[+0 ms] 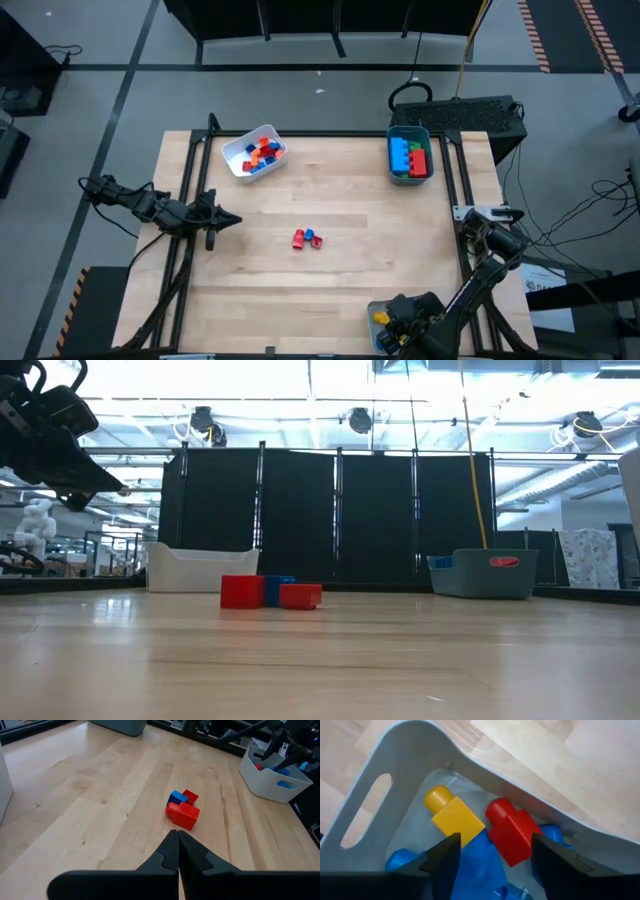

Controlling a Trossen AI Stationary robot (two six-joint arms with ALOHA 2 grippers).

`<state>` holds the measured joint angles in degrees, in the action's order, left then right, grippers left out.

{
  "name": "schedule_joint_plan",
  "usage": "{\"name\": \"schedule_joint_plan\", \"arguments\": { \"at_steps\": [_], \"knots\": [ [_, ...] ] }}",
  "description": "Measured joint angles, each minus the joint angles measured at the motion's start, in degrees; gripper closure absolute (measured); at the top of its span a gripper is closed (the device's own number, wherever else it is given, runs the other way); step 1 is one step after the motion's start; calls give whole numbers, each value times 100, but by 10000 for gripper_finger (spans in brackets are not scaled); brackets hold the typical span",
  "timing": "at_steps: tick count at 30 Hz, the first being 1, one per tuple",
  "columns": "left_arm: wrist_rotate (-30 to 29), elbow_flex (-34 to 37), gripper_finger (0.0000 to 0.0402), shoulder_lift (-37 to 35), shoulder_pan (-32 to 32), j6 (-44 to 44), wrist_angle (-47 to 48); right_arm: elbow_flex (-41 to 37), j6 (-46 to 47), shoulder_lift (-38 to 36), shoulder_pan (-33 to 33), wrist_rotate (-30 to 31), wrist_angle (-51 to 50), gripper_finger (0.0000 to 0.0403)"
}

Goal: Sort blocks by size
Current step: Put the small 4 stud red game piece into the white bin

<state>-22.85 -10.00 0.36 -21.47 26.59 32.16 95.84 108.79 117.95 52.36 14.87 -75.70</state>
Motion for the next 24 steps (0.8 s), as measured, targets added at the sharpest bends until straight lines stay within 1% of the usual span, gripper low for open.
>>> {"name": "schedule_joint_plan", "arguments": {
  "at_steps": [2, 5, 8, 11, 13, 15, 16, 17, 20, 24],
  "knots": [
    [1, 0, 400, 0, 1, 0, 0, 36, -30, -2, -24, -2, -67, 161],
    [2, 0, 400, 0, 0, -2, 2, 213, -117, -20, -108, -1, -207, 152],
    [4, 0, 400, 0, 2, -2, 4, 574, -621, -22, -251, 177, -446, 152],
    [6, 0, 400, 0, 1, -2, 7, 976, -1355, -31, -452, 685, -644, 156],
    [7, 0, 400, 0, 0, -2, 7, 1215, -1884, -31, -586, 1346, -805, 158],
    [7, 0, 400, 0, 0, -2, 4, 1311, -2414, -47, -743, 2170, -844, 159],
    [7, 0, 400, 0, 2, -2, 7, 1311, -2666, -50, -842, 2483, -855, 160],
    [7, 0, 400, 0, 0, -2, 4, 1307, -2891, -50, -963, 2664, -876, 160],
    [7, 0, 400, -1, 0, -3, 6, 1194, -3686, -42, -1483, 2714, -799, 160],
    [7, 0, 400, 0, 0, -6, 7, 792, -4902, -33, -2221, 2896, -662, 160]
  ]
}}
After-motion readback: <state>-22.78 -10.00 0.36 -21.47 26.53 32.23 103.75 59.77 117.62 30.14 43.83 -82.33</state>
